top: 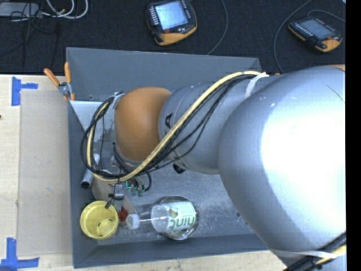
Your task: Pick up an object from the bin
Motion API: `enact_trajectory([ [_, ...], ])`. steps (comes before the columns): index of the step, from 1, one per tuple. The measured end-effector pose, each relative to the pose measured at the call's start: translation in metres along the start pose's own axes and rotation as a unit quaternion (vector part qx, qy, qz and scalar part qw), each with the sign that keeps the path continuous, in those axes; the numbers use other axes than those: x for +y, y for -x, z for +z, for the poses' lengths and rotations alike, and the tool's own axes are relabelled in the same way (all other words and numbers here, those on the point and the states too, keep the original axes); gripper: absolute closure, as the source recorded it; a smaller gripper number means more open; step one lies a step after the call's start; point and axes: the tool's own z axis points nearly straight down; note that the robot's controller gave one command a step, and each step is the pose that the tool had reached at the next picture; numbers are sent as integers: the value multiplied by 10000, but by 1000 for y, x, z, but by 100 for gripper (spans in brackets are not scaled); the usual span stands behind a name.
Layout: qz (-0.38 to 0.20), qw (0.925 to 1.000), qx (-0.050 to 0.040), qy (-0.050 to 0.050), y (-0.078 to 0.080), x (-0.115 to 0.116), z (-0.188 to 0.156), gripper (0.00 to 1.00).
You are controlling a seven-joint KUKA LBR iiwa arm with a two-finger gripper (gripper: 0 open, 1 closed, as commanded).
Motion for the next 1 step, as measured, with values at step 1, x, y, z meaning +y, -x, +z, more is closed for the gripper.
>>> enact_trajectory([
  [1, 3, 10000, -15, -8, 1, -1, -1, 100],
])
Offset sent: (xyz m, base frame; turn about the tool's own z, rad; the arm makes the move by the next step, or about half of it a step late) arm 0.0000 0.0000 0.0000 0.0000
